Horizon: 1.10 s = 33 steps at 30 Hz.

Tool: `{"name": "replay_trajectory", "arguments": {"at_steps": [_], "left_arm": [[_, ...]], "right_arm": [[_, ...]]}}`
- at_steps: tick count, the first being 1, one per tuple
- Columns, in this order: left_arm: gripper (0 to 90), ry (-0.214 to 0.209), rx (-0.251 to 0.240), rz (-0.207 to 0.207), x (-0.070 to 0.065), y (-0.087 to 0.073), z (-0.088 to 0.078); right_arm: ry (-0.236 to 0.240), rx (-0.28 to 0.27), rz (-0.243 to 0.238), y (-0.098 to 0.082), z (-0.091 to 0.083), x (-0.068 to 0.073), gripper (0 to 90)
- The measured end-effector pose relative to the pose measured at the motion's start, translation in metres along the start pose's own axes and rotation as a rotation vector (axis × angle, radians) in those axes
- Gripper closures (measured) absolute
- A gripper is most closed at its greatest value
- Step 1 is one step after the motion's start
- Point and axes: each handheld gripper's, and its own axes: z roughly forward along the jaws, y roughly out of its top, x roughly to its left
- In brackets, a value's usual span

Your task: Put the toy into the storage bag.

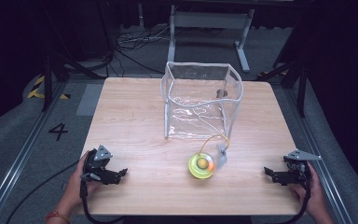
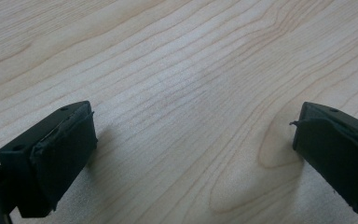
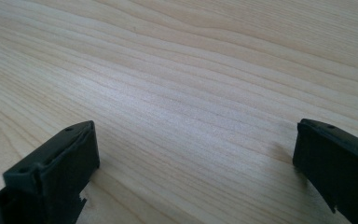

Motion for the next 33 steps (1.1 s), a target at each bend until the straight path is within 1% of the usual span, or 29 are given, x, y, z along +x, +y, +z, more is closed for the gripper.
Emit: {"name": "replay_trajectory", "arguments": {"at_steps": [5,7,9,10,13,16,17,18,19,20,21,22,23,24,25,26,28,29,30,32,33], "left_arm": [[0.0,0.011,-0.001,-0.012,-0.002,0.0,0.0],[0.0,0.021,-0.001,-0.027,-0.003,-0.001,-0.001],[0.3,0.024,-0.002,-0.028,-0.004,-0.002,-0.001],[0.3,0.024,-0.005,-0.024,-0.004,-0.002,-0.002],[0.3,0.004,0.0,-0.012,-0.004,-0.005,-0.004],[0.3,-0.004,0.001,-0.001,-0.003,-0.005,-0.004],[0.2,-0.004,-0.002,0.005,-0.003,-0.005,-0.004],[0.2,-0.005,-0.003,0.005,-0.003,-0.005,-0.004],[0.2,-0.006,-0.002,0.001,-0.003,-0.005,-0.004],[0.2,-0.006,-0.001,0.003,-0.003,-0.005,-0.004],[0.2,-0.004,-0.003,0.005,-0.003,-0.005,-0.004],[0.3,-0.004,-0.003,0.004,-0.003,-0.005,-0.004],[0.3,-0.002,-0.005,0.004,-0.003,-0.005,-0.004],[0.3,-0.003,-0.005,0.001,-0.003,-0.005,-0.004],[0.4,-0.002,-0.002,0.002,-0.003,-0.005,-0.005],[0.4,-0.002,-0.002,0.001,-0.003,-0.005,-0.005],[0.4,-0.002,-0.002,0.001,-0.003,-0.005,-0.005],[0.4,-0.003,-0.002,0.001,-0.003,-0.005,-0.005],[0.4,-0.003,-0.002,0.001,-0.003,-0.005,-0.005],[0.4,-0.003,-0.001,0.001,-0.003,-0.005,-0.005],[0.4,-0.003,-0.001,0.001,-0.003,-0.005,-0.005]], "right_arm": [[0.002,0.002,-0.001,0.0,0.0,0.0,0.3],[0.002,0.003,0.0,0.001,0.0,0.0,0.4],[0.025,0.022,-0.024,0.002,0.0,-0.002,0.4],[0.025,0.022,-0.024,0.002,0.0,-0.002,0.4],[0.067,0.044,-0.068,0.004,-0.001,-0.006,0.3],[0.111,0.063,-0.113,0.005,-0.002,-0.008,0.3],[0.125,0.086,-0.125,0.006,-0.003,-0.008,0.3],[0.129,0.106,-0.14,0.008,-0.004,-0.009,0.4],[0.137,0.138,-0.157,0.01,-0.005,-0.008,1.0],[0.149,0.151,-0.179,0.012,-0.005,-0.008,3.9],[0.155,0.16,-0.185,0.014,-0.006,-0.006,9.1],[0.168,0.167,-0.192,0.017,-0.007,-0.005,19.2],[0.187,0.17,-0.211,0.019,-0.009,-0.003,24.5],[0.195,0.176,-0.241,0.022,-0.011,-0.001,21.4],[0.183,0.182,-0.245,0.026,-0.011,0.001,18.8],[0.183,0.184,-0.253,0.029,-0.013,0.003,19.6],[0.211,0.189,-0.276,0.039,-0.016,0.008,23.8],[0.209,0.193,-0.297,0.044,-0.018,0.011,23.2],[0.219,0.189,-0.317,0.052,-0.021,0.015,23.5],[0.218,0.181,-0.334,0.064,-0.025,0.02,23.5],[0.218,0.181,-0.334,0.064,-0.025,0.02,23.5]]}}
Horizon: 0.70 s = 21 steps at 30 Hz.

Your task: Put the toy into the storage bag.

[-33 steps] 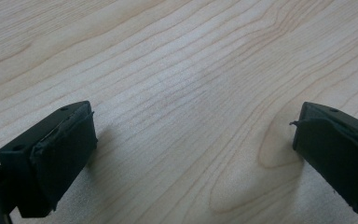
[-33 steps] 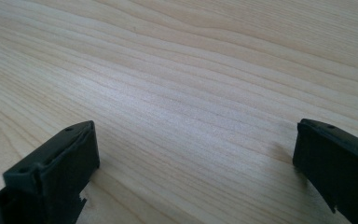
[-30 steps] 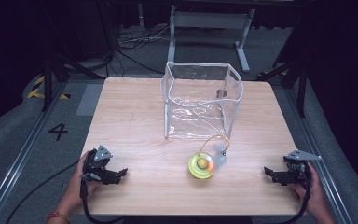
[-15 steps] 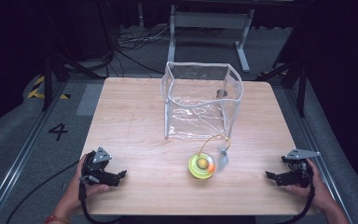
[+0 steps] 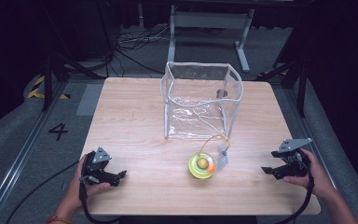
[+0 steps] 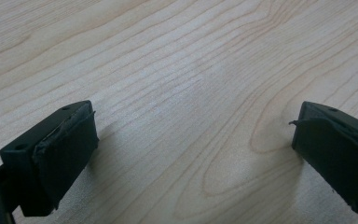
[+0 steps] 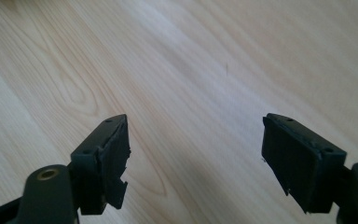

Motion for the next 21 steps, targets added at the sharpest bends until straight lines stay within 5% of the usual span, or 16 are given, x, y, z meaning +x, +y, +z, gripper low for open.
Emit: {"name": "replay_trajectory", "arguments": {"at_steps": [10,21], "left_arm": [[0.4,0.0,0.0,0.0,0.0,0.0,0.0],[0.4,0.0,0.0,0.0,0.0,0.0,0.0]], "right_arm": [[-0.021,-0.029,-0.167,0.082,-0.027,0.019,26.9],[0.004,-0.049,-0.316,0.151,-0.026,0.042,32.0]]}}
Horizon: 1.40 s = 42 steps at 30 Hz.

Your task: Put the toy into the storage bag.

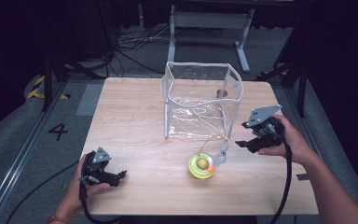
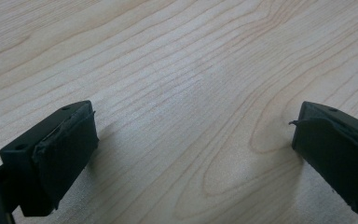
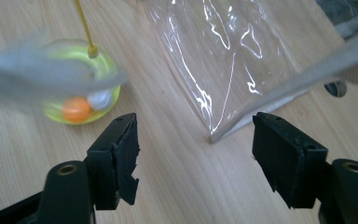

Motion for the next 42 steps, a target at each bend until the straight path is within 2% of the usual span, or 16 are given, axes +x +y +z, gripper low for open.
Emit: {"name": "replay_trajectory", "arguments": {"at_steps": [2,4,10,19,26,27,29,34,37,40,42], "left_arm": [[0.4,0.0,-0.001,-0.001,0.0,0.0,0.0],[0.4,-0.001,-0.001,-0.001,0.0,0.0,0.0],[0.4,-0.001,-0.001,-0.001,0.0,0.0,0.0],[0.4,0.0,-0.001,-0.001,0.0,0.0,0.0],[0.4,0.0,-0.002,-0.002,0.0,0.0,0.0],[0.4,0.0,-0.001,-0.001,0.0,0.0,0.0],[0.4,0.0,-0.001,-0.001,0.0,0.0,0.0],[0.4,0.0,-0.001,-0.001,0.0,0.0,0.0],[0.4,0.0,-0.001,-0.001,0.0,0.0,0.0],[0.4,-0.002,0.0,0.0,0.0,0.0,0.0],[0.4,-0.002,-0.001,-0.001,0.0,0.0,0.0]], "right_arm": [[-0.004,-0.002,-0.011,0.005,0.002,0.0,32.0],[0.019,-0.002,-0.028,0.014,0.005,0.002,32.8],[0.04,0.008,-0.079,0.034,0.015,0.008,34.5],[0.066,-0.007,-0.113,0.054,0.033,0.019,39.6],[0.104,-0.01,-0.128,0.064,0.05,0.025,47.7],[0.114,-0.002,-0.134,0.065,0.052,0.026,51.1],[0.101,0.022,-0.15,0.067,0.057,0.027,54.6],[0.136,0.013,-0.153,0.07,0.06,0.03,59.6],[0.176,0.019,-0.184,0.072,0.061,0.034,58.8],[0.154,0.105,-0.233,0.071,0.06,0.038,55.0],[0.189,0.102,-0.21,0.068,0.058,0.036,52.5]]}}
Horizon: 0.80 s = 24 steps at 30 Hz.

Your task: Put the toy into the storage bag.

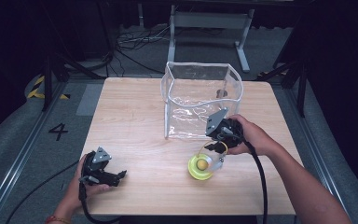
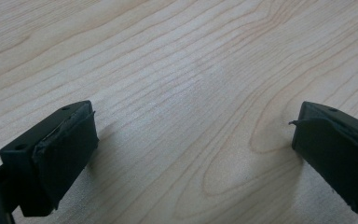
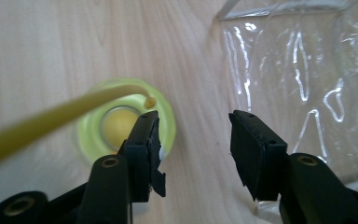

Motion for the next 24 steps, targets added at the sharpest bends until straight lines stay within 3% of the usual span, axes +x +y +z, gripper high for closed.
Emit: {"name": "replay_trajectory", "arguments": {"at_steps": [4,8,12,16,24], "left_arm": [[0.4,0.001,0.0,0.002,0.0,0.0,0.0],[0.4,0.001,0.0,-0.001,0.0,0.0,0.0],[0.4,0.0,0.0,0.0,0.0,0.0,0.0],[0.4,0.0,0.0,0.0,0.0,0.0,0.0],[0.4,0.0,0.0,0.0,0.0,0.0,0.0]], "right_arm": [[0.026,0.001,-0.017,-0.003,-0.001,0.004,47.7],[0.019,-0.03,-0.019,0.001,0.0,0.007,52.5],[0.027,-0.065,-0.029,0.007,-0.001,0.007,68.6],[0.002,-0.046,-0.004,0.009,-0.003,0.005,83.4],[-0.002,-0.021,0.022,0.01,-0.008,0.004,88.2]]}}
